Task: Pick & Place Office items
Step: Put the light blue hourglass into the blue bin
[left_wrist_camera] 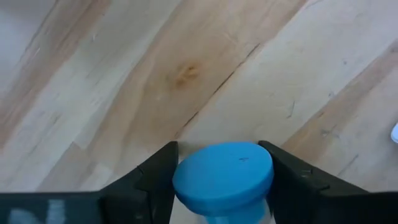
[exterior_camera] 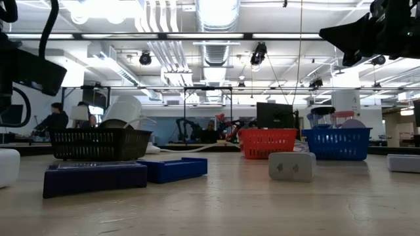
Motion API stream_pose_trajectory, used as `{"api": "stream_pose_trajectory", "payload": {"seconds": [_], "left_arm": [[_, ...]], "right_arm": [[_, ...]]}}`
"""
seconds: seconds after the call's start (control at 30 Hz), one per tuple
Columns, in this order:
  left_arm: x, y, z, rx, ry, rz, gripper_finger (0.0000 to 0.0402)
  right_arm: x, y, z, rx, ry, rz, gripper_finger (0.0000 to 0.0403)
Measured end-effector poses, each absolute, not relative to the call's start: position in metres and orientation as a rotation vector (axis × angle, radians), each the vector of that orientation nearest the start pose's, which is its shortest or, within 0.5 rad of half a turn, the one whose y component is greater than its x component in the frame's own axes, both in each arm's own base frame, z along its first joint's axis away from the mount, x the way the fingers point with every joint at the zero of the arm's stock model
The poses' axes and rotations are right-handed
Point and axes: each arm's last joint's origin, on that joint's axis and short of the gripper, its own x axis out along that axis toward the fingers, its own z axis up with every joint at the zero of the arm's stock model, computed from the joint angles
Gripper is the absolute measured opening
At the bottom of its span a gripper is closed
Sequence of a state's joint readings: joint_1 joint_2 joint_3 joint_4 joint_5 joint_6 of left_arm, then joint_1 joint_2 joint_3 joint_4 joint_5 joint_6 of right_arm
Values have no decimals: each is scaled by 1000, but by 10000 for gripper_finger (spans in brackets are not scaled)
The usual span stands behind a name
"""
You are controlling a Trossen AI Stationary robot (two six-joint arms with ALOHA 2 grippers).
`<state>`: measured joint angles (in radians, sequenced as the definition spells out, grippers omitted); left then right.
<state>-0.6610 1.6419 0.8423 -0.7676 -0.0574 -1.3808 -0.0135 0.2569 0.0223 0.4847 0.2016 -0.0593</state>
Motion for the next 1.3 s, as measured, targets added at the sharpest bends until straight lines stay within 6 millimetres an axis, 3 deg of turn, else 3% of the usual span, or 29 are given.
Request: {"api": "stream_pose_trajectory", "payload": {"seconds": [0.17,0.37,0.53,0.7,0.83,1.07,1.3], "left_arm": [[206,-153,155,-469,1295,538,196],[208,-147,201,-390,1028,454,196],[197,-131,244,-267,759,402,196],[182,-118,281,-136,579,233,196],[169,-103,310,-79,416,225,196],[151,-80,340,10,253,264,196],[154,-67,357,77,145,311,196]], "right_arm": [[110,-7,196,-36,-243,-222,8],[110,-7,196,-36,-243,-222,8],[110,-7,196,-36,-243,-223,8],[110,-7,196,-36,-243,-223,8],[110,-7,196,-35,-244,-223,8],[110,-7,196,-35,-250,-225,8],[110,-7,198,-40,-265,-211,8]]}}
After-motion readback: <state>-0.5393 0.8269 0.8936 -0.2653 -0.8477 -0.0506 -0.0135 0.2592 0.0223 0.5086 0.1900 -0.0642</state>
